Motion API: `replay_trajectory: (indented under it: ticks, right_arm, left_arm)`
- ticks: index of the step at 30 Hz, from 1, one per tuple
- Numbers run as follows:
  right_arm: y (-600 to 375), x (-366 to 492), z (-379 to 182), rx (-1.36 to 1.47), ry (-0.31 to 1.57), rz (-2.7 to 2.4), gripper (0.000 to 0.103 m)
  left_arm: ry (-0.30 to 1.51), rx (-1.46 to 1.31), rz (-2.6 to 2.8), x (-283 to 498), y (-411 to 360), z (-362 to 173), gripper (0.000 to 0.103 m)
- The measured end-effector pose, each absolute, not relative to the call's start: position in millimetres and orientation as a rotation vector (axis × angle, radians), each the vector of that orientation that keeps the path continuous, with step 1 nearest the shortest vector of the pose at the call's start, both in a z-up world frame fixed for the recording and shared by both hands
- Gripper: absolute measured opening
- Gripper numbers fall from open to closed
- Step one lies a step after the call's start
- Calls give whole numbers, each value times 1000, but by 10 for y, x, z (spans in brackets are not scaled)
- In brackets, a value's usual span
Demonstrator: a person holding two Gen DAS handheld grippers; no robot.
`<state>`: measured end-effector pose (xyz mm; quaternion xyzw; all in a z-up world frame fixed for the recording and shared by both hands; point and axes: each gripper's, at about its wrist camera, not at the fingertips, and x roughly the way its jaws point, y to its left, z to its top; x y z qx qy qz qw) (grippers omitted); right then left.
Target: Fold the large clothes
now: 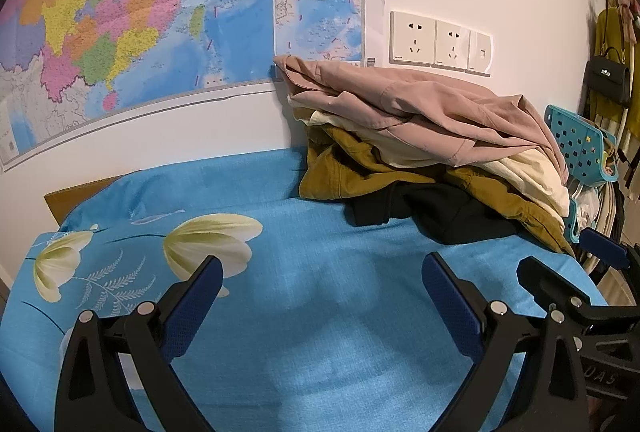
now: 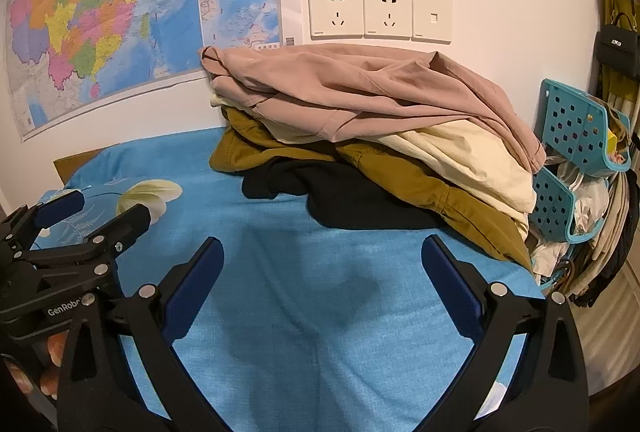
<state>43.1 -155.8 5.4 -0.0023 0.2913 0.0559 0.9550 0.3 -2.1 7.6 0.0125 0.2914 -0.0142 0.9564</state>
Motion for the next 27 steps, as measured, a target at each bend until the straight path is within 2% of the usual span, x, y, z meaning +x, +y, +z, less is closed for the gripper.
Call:
replay_trajectory:
  ticks: [27]
  right_arm:
    - [-1571,446,75,-8,583,114,97]
  left_arm:
    - [592,18,-37,13,-23,85,96]
